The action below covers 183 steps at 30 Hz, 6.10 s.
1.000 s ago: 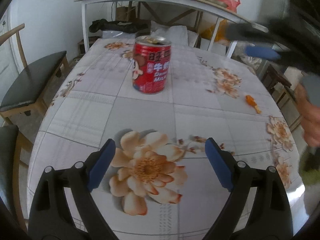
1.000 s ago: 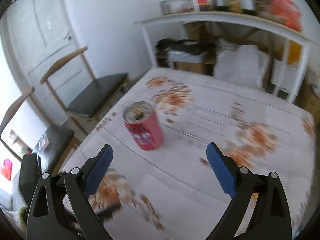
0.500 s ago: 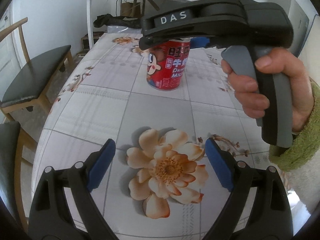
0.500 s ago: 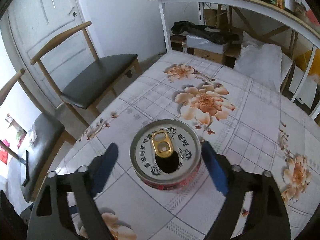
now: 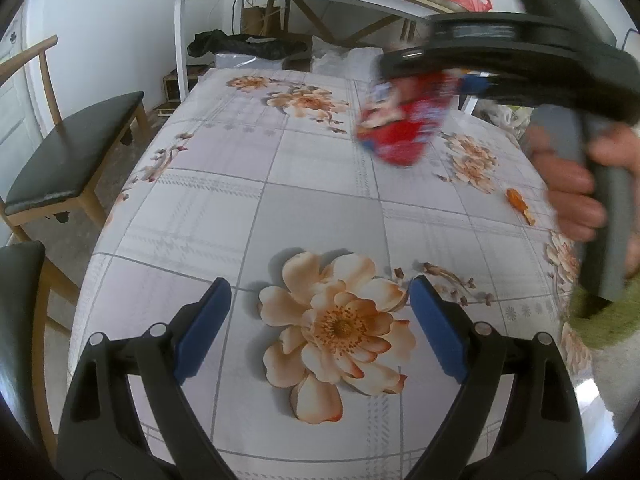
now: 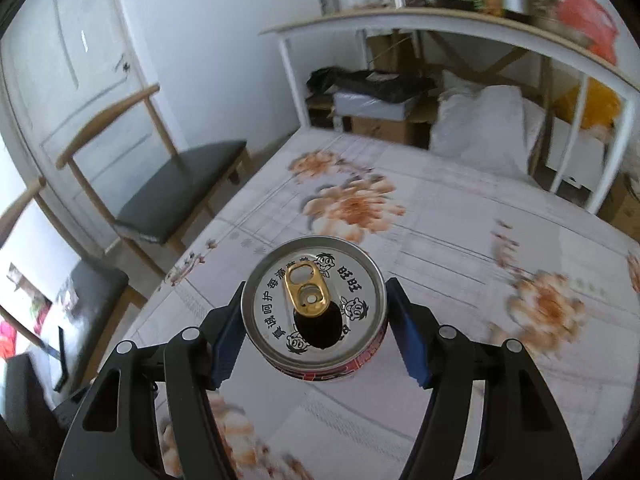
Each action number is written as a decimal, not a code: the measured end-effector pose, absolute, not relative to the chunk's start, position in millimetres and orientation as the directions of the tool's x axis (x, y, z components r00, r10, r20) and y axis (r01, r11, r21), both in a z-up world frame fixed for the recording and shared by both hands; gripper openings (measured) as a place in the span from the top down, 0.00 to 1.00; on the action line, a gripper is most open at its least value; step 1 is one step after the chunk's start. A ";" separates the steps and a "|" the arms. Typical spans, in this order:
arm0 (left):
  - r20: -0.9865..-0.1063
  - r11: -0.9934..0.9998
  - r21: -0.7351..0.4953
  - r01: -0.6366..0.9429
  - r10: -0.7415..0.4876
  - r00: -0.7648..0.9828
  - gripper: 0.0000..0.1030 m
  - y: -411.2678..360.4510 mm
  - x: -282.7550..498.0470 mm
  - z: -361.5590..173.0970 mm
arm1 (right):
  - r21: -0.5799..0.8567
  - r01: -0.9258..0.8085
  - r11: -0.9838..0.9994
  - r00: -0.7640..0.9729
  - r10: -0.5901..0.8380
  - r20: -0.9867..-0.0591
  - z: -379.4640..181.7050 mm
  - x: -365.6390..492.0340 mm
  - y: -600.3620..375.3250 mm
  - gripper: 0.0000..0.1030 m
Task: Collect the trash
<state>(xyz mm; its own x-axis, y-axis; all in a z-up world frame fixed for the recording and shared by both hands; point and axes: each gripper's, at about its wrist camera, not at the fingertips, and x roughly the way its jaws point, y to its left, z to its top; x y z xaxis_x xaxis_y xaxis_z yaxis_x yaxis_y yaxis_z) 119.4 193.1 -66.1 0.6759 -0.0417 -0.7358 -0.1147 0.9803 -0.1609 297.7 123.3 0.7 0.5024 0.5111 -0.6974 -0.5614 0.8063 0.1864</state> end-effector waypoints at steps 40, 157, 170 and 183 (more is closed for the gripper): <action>-0.788 0.782 -0.026 0.623 -0.400 0.469 0.38 -47.4 300.5 -81.5 | 0.349 0.007 0.937 0.733 0.232 -0.639 -13.5 163.2 -178.9 0.37; -0.685 0.858 -0.228 0.459 -0.477 0.551 0.09 -127.2 88.6 15.1 | 0.132 0.397 0.908 0.731 -0.226 -0.643 -45.9 -33.8 -288.5 0.06; -0.631 0.977 0.081 0.197 -0.102 0.769 0.09 -67.9 31.8 9.2 | -0.012 0.341 0.940 0.738 -0.275 -0.616 -16.2 -34.0 -207.3 0.06; -0.754 0.995 0.002 0.100 -0.065 0.653 0.09 -55.7 28.9 -14.9 | -0.059 0.451 0.891 0.653 -0.374 -0.659 -23.0 -43.0 -224.4 0.06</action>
<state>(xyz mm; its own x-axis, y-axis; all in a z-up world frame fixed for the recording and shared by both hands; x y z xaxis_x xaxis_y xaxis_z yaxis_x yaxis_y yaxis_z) 28.9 -55.7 -14.9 0.6534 -0.0646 -0.7542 0.1003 0.9950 0.0016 -43.0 -224.4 -23.0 0.6528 -0.3739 -0.6588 0.4507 0.8907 -0.0590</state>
